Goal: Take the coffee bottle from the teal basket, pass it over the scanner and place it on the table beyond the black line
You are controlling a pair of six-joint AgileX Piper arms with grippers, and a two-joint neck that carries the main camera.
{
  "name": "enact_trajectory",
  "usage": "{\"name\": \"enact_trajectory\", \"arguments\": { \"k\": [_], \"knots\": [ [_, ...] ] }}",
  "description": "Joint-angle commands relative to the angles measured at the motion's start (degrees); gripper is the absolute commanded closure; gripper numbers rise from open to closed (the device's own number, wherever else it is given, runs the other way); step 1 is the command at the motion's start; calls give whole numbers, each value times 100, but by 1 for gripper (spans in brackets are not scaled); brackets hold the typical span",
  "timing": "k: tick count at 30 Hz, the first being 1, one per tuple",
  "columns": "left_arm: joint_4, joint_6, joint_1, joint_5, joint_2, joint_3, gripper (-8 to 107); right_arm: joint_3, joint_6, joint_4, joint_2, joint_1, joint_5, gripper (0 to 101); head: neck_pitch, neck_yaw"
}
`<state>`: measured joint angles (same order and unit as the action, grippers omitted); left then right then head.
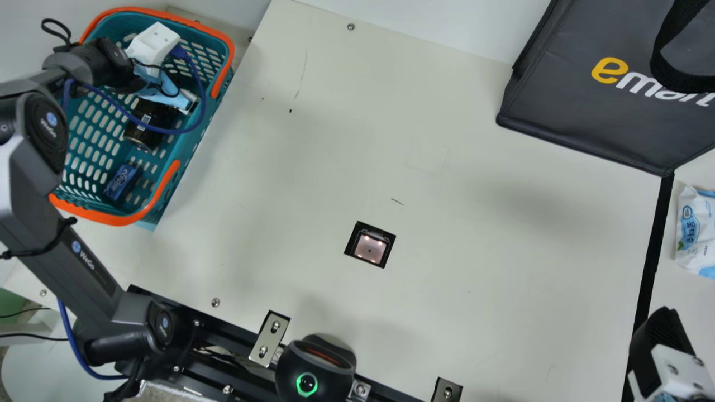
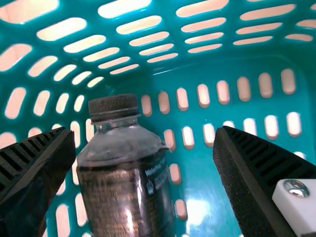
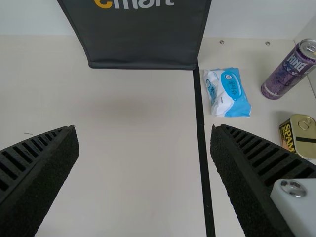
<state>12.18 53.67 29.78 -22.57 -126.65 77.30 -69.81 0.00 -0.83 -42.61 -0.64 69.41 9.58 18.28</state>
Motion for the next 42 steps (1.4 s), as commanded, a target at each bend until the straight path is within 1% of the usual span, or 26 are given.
{"name": "enact_trajectory", "arguments": {
  "k": [1,8,18,24,32,37,42],
  "knots": [
    [-112,-120,-23,-4,-80,60,9,0,0,0,0,0,0,6,-166,14],
    [-453,-516,-85,1,-290,194,9,0,0,0,0,0,0,6,-166,14],
    [-887,-1088,-124,-233,-364,213,9,0,0,0,0,0,0,6,-166,14],
    [-889,-1157,-113,-417,-197,37,9,0,0,0,0,0,0,6,-166,14],
    [-718,-998,-99,-603,121,-298,9,0,0,0,0,0,0,6,-166,14],
    [-670,-917,-91,-600,260,-447,9,0,0,0,0,0,0,6,-166,14],
    [-690,-876,-75,-523,324,-476,9,0,0,0,0,0,0,6,-166,14]
  ]
}}
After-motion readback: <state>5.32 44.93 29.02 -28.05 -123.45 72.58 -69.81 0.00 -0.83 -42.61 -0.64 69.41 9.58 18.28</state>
